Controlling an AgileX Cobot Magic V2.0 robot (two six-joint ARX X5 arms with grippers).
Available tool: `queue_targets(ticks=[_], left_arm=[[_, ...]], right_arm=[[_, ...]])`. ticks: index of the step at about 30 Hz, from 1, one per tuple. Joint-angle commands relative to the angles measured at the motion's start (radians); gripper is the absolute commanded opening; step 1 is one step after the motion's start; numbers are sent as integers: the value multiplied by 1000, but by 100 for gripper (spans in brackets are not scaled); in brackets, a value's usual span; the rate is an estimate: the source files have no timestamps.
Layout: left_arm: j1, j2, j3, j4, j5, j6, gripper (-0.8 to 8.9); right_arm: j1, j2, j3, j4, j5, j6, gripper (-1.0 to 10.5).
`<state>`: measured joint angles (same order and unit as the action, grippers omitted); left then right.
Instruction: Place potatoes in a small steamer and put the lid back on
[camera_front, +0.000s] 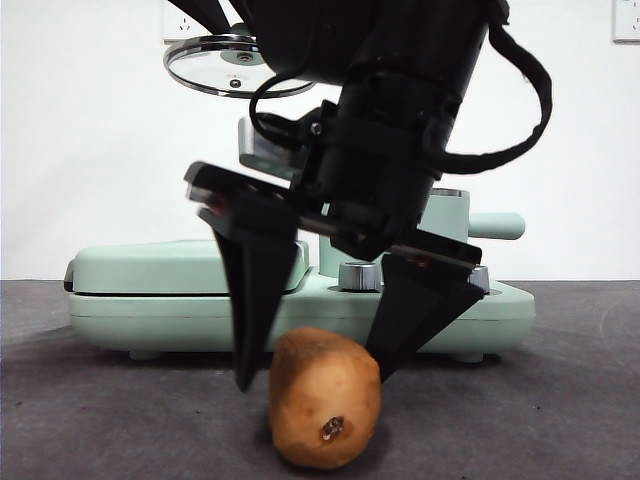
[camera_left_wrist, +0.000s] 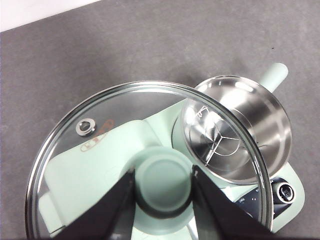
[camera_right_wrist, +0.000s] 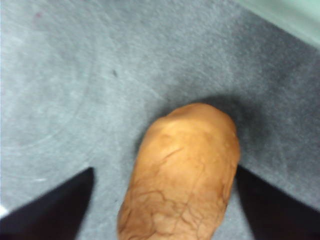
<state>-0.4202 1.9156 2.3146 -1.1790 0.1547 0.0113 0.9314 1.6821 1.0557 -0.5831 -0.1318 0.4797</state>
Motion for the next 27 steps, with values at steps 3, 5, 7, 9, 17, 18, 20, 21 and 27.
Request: queue_targets(ticks=[3,5,7,9,17,18,20,21,27], left_arm=[[3,-6,33,19,0,7,16],[9,-6,33,19,0,7,15],[14,-6,33,19,0,7,15],[21,-6,33,19,0,7,16],[56,-6,33,19,0,7,15],[61,-6,33,19,0,7,16],[69,-6,33,20,0,7,16],[74,-6,33,21,0,7,15],[82,-6,33,25,0,7,16]], right_arm=[[14,26,17,5,-3,-18,183],[13,24,18,3,-7,-19,157],[5,18,24,-5,-15,-19,158],[-9,10,44,-31,-34,-20,158],[-97,-10,291,-248,-24,-132,159],[-118,-10,335,-272,-24,-157,159],[-160,-10,415,-311,-24,-181,159],[-185,-9,457,-329,-24,-188,159],[-329,14,653,-367,-24,-257,159]])
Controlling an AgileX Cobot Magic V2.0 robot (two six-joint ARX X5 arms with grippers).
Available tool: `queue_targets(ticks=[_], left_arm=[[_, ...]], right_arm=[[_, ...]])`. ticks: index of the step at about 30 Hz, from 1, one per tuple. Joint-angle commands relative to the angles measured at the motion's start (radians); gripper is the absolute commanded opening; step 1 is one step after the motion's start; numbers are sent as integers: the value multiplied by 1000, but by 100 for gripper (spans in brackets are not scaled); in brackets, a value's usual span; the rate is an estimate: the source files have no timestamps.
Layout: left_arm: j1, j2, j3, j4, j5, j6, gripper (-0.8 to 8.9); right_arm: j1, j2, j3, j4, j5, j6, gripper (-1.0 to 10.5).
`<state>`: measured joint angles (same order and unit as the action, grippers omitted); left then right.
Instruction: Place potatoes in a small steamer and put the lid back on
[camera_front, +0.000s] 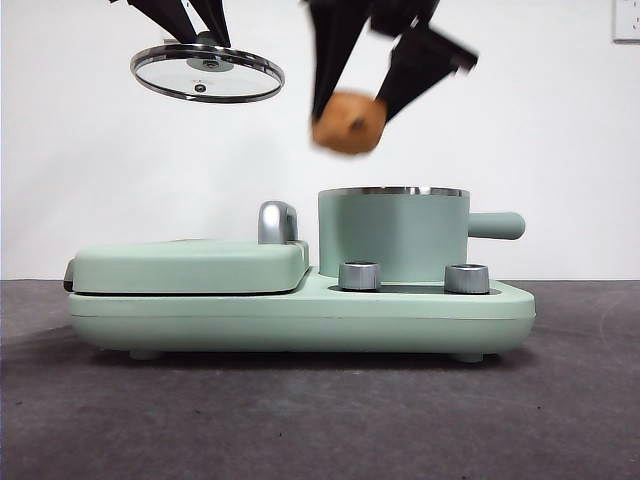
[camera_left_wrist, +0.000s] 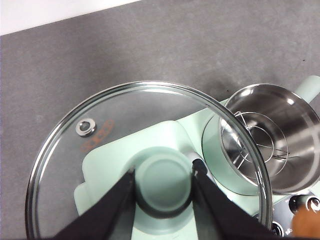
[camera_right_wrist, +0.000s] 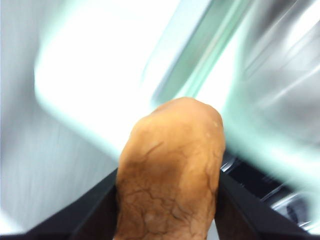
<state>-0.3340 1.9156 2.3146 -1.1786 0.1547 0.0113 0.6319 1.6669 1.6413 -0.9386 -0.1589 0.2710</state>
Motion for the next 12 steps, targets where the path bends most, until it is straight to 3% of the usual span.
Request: queue_targets(ticks=[1,8,12], left_arm=[[-4,-6,33,24,0,6,16],[-14,-6,33,6,0,2,16],[-20,-6,33,-24,0,-6,16]], right_arm=[[-62,48,111,-24,2,-58,159],[-203,214,299,-44,-2,-106,159],[-236,308,311,-38,-10,-132,159]])
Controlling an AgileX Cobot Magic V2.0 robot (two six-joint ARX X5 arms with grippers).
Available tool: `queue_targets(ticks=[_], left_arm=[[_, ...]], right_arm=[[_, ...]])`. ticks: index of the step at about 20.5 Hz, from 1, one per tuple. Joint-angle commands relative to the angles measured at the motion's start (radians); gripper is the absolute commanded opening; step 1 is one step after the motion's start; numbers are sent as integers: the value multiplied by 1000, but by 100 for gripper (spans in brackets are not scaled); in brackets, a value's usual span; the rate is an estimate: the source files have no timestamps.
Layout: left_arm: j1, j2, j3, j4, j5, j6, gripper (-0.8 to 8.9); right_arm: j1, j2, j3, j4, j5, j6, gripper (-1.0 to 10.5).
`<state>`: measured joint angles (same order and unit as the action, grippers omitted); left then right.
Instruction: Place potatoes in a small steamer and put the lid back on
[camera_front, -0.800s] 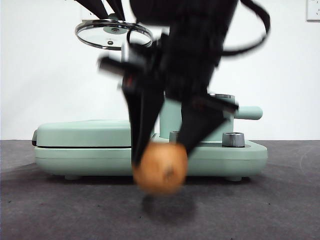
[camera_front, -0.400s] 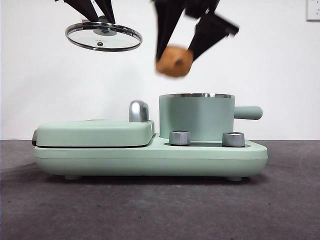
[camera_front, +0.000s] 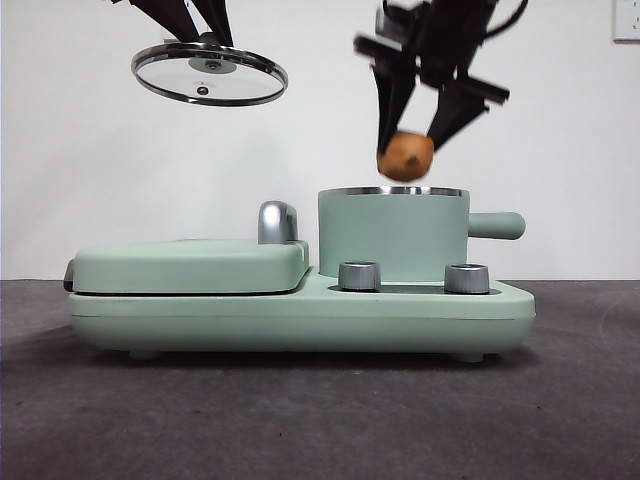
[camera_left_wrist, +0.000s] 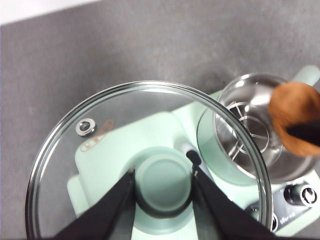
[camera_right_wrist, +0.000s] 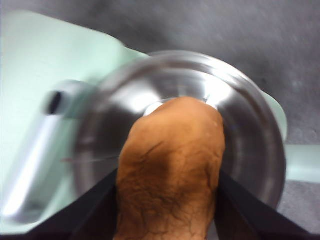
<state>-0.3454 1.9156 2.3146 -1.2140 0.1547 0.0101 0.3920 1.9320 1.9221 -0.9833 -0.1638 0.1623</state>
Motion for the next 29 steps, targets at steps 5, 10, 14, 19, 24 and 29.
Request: queue_targets(ticks=[5,10,14,19,24,29], left_arm=[[-13,-6,24,-29,0,-4,16],[-18,-14,-22,-79,0,-2,15],[-21,-52,-37,-82,1,-8,16],[-21,-239,-236,-20,1,-7,15],[-44,-343,-381,82,1,-2,15],[-140,-342,-449,190,1,3,15]], right_arm=[[-9,112,30,15,-5,-47,160],[-9,120,30,18,-5,-56,291],[-10,120,30,16,-24,-75,464],[-10,113,60,-9,-38,-77,464],[-23,27,114,-213,-38,-103,464],[-48,-168,113,-327,-26,-104,464]])
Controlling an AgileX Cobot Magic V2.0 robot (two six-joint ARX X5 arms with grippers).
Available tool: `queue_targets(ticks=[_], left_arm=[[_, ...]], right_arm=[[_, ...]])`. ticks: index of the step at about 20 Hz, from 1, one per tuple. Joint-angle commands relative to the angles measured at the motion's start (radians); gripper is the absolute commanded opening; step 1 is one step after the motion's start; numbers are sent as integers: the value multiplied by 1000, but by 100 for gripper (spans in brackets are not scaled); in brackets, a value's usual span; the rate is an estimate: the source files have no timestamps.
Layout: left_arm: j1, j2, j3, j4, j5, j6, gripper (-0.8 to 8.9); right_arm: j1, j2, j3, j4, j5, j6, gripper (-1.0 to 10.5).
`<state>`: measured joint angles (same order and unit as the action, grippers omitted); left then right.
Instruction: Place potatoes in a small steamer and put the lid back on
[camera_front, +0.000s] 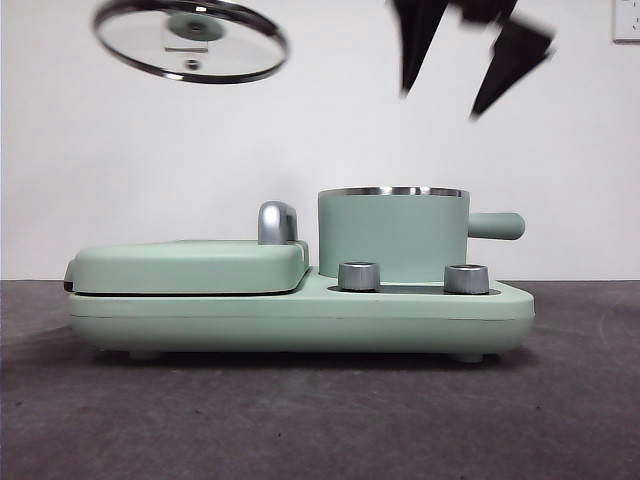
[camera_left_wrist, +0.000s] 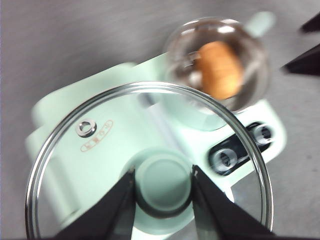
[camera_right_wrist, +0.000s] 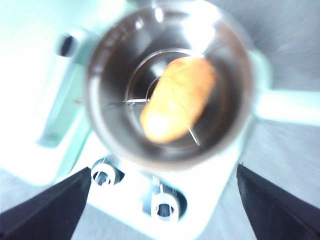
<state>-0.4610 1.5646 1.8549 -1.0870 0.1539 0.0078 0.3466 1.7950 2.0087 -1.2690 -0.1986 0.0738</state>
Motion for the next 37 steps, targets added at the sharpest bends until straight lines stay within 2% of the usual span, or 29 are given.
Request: queue_targets(ticks=[1,4,9,16,19,23,27,34,37], left_arm=[[-44,9,-9,113,2,5,15],[-101,24,-44,248,2,-15,15],[-157,106,-51,403,2,-58,16],[-181,249,-49,488,1,-78,16],[-193,309,-23,495,1,-93,16],[-201,364,29,497,0,-116,16],[-201,424,127,459,-6,-134,16],[-201,620,437,271,-8,-131,16],[-200,646,453,266,-66,-112,16]], right_arm=[[-2,-76,26,-91,33,-16,464],[0,-247,-29,-136,95,-15,464],[5,-628,-291,-119,93,-14,464],[5,-1188,-714,-51,82,9,463],[5,-1336,-820,-44,21,54,463],[4,-1411,-910,-44,-72,90,463],[4,-1413,-951,-14,-75,98,463],[4,-1413,-956,20,-75,98,463],[4,-1413,-956,19,-75,98,463]])
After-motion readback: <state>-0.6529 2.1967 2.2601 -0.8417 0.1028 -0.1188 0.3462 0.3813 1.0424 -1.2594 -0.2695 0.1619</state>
